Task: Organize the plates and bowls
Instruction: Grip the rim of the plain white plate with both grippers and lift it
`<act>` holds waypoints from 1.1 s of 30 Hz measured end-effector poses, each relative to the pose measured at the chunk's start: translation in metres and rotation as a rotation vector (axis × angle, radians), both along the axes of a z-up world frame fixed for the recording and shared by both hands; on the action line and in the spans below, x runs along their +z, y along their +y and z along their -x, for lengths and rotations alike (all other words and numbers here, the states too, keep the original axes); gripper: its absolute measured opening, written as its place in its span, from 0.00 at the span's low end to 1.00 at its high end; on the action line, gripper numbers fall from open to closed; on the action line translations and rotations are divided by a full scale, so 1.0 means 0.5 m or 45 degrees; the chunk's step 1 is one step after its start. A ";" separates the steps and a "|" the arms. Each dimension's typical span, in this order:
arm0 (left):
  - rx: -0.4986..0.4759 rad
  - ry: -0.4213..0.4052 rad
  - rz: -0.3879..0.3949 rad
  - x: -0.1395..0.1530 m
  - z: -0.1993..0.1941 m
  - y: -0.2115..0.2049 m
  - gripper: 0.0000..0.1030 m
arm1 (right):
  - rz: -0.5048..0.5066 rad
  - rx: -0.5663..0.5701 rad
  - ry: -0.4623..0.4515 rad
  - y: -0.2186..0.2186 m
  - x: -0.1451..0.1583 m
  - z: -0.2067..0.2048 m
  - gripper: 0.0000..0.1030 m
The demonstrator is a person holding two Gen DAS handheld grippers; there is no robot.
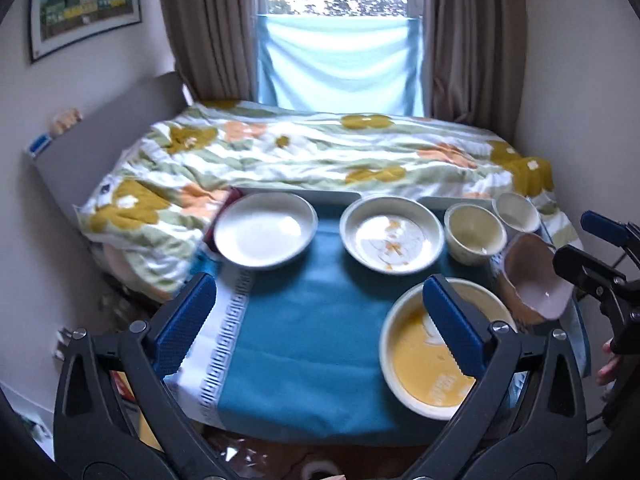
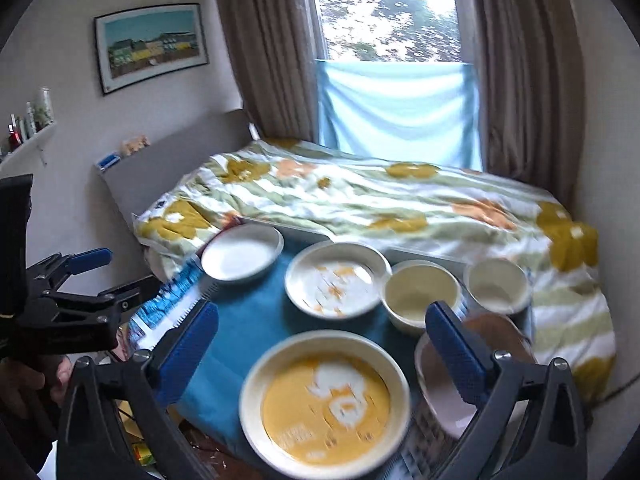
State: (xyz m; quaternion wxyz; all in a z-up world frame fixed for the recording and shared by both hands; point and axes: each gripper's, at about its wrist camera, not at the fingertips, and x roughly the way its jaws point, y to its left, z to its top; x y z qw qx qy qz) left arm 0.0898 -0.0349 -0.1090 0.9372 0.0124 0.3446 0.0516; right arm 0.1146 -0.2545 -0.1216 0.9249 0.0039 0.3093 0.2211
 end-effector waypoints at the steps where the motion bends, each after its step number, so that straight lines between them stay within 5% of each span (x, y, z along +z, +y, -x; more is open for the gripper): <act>1: 0.013 -0.003 0.002 0.006 -0.006 0.009 1.00 | -0.007 0.009 0.002 0.012 0.004 -0.012 1.00; 10: 0.179 0.034 0.163 0.007 -0.114 0.195 1.00 | 0.134 0.113 0.159 0.160 0.010 -0.207 1.00; 18: 0.221 0.211 0.342 -0.117 -0.274 0.358 0.95 | 0.188 0.206 0.396 0.316 -0.093 -0.420 1.00; 22: 0.218 0.358 0.485 -0.213 -0.350 0.404 0.78 | 0.171 0.241 0.587 0.376 -0.190 -0.510 1.00; 29: 0.238 0.516 0.596 -0.349 -0.439 0.440 0.56 | 0.247 0.326 0.736 0.438 -0.308 -0.586 0.66; 33: 0.242 0.565 0.620 -0.393 -0.476 0.450 0.46 | 0.274 0.355 0.789 0.457 -0.353 -0.610 0.55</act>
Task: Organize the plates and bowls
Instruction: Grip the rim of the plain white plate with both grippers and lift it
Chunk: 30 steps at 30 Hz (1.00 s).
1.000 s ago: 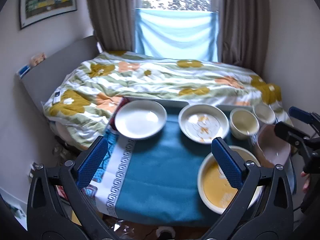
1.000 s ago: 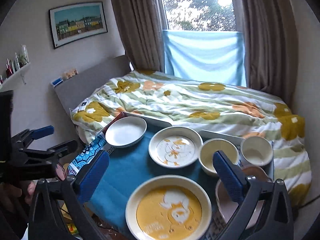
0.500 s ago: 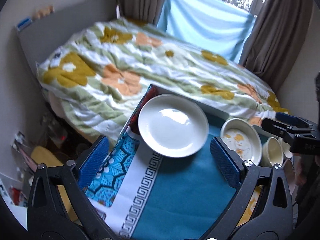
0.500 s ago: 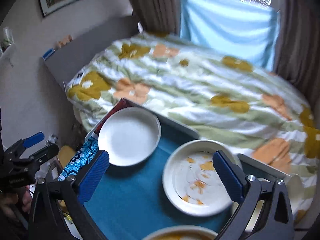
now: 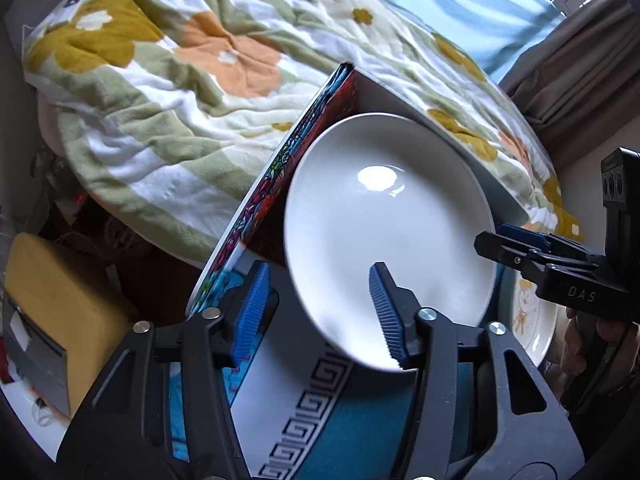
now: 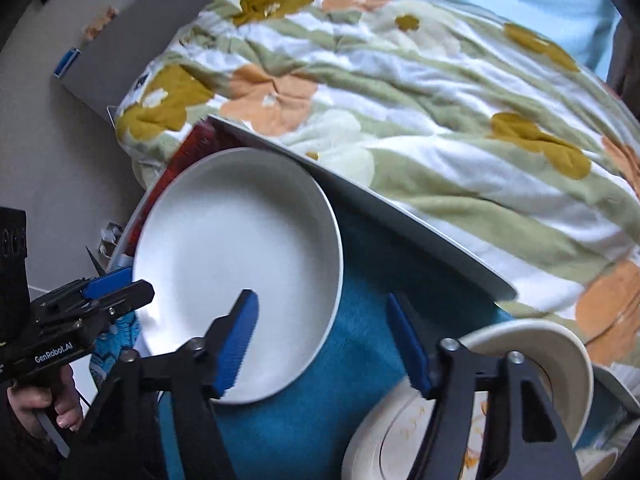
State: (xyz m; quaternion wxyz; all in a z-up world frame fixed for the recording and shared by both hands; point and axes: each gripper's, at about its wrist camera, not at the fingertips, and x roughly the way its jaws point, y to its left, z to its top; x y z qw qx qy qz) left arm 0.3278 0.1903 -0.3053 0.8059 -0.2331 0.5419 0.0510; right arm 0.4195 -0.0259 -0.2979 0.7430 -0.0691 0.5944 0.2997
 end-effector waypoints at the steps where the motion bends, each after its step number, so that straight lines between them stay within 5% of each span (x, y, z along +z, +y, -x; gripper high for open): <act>1: -0.001 0.006 0.002 -0.004 -0.005 0.001 0.46 | 0.001 0.000 0.011 0.001 -0.008 -0.005 0.52; 11: 0.006 0.030 -0.049 -0.020 -0.023 0.014 0.13 | -0.021 0.046 0.032 0.018 -0.040 -0.030 0.17; 30: -0.049 -0.048 -0.183 0.036 -0.014 -0.017 0.12 | -0.068 0.013 -0.061 0.010 0.002 -0.003 0.16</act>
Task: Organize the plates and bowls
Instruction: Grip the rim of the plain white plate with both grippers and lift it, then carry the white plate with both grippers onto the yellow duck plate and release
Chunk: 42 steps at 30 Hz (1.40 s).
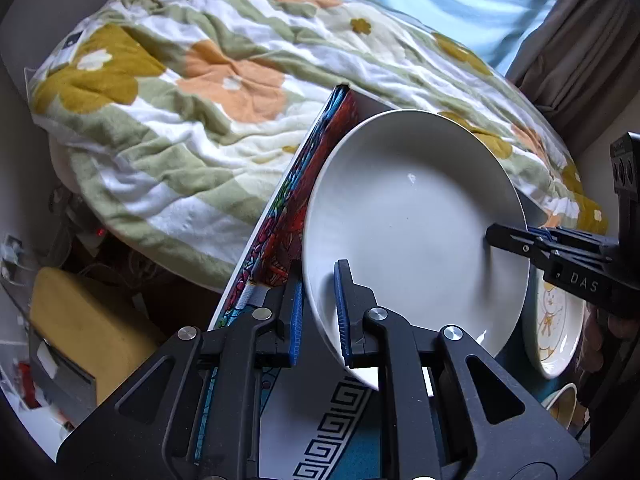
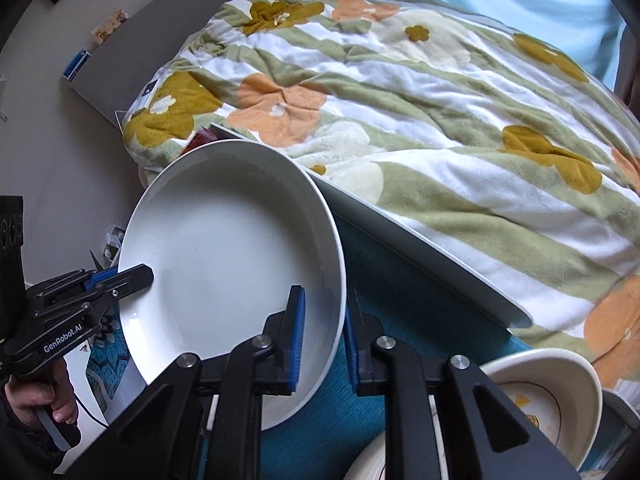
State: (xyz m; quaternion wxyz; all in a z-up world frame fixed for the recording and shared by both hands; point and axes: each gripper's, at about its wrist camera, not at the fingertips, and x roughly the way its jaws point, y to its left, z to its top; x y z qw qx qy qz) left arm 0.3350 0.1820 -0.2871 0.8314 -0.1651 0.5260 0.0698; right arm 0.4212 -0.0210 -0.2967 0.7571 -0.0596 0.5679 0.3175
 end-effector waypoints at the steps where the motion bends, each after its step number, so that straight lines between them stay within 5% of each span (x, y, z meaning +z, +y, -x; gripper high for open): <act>1: -0.007 -0.005 -0.007 0.007 0.001 -0.002 0.12 | -0.005 -0.007 -0.002 -0.004 0.007 0.004 0.16; 10: -0.174 -0.048 -0.057 0.106 0.035 -0.085 0.13 | -0.008 -0.149 -0.023 -0.095 0.095 0.084 0.16; 21: -0.385 -0.076 -0.059 0.175 0.178 -0.292 0.13 | 0.019 -0.357 -0.030 -0.292 0.173 0.280 0.16; 32: -0.527 0.011 -0.035 0.114 0.332 -0.452 0.13 | 0.029 -0.494 0.082 -0.451 0.111 0.492 0.16; 42: -0.633 0.061 -0.004 0.043 0.354 -0.541 0.14 | 0.037 -0.629 0.092 -0.544 0.063 0.548 0.16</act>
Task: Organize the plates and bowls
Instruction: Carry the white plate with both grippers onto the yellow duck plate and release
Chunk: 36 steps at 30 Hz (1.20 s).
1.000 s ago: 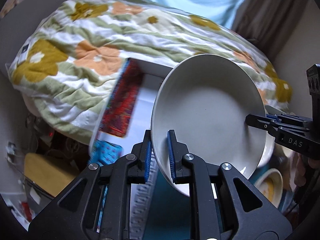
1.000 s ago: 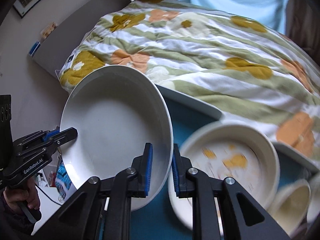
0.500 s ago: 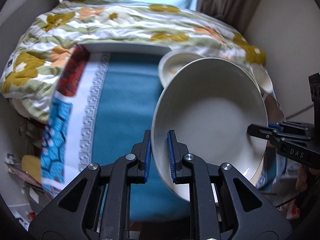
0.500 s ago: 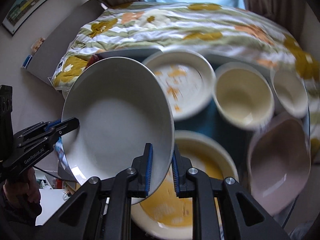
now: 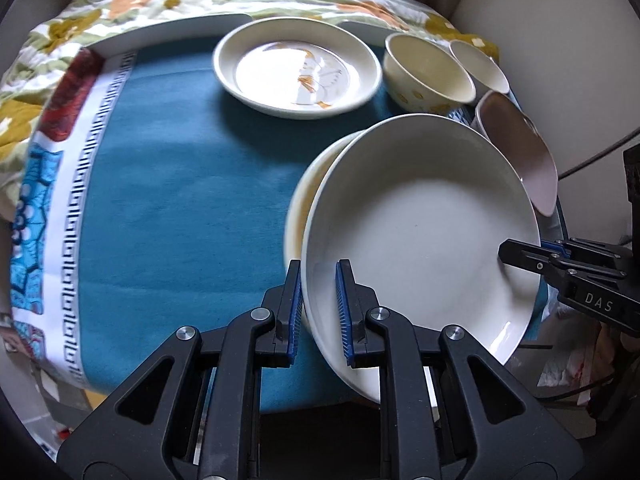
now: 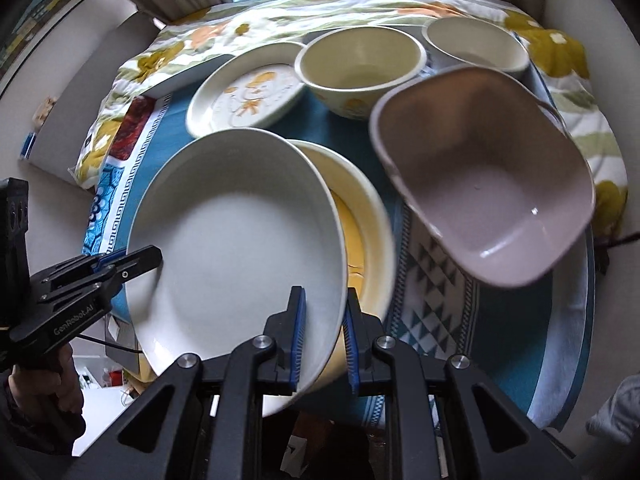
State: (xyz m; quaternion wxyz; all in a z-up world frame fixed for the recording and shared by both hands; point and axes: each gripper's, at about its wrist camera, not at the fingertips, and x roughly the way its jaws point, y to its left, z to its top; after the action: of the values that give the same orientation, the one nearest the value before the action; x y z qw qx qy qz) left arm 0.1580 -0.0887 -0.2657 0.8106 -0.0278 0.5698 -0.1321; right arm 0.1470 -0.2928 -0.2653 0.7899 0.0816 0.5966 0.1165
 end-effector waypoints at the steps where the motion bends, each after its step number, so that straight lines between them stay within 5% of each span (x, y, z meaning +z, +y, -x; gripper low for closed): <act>1: -0.006 0.003 -0.001 -0.006 -0.006 -0.001 0.14 | -0.012 -0.016 -0.003 -0.010 -0.005 0.001 0.16; 18: -0.100 0.026 -0.132 -0.060 -0.044 -0.060 0.14 | 0.025 -0.062 -0.056 -0.036 -0.016 -0.001 0.16; 36: -0.230 -0.156 -0.438 -0.055 -0.014 -0.117 0.14 | 0.053 -0.083 -0.099 -0.042 -0.024 0.021 0.16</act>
State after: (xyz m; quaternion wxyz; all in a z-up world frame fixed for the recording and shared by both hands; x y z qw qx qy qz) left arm 0.1651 -0.1470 -0.2930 0.8215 0.1703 0.5336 -0.1066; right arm 0.1365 -0.3137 -0.2775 0.8173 0.0799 0.5648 0.0812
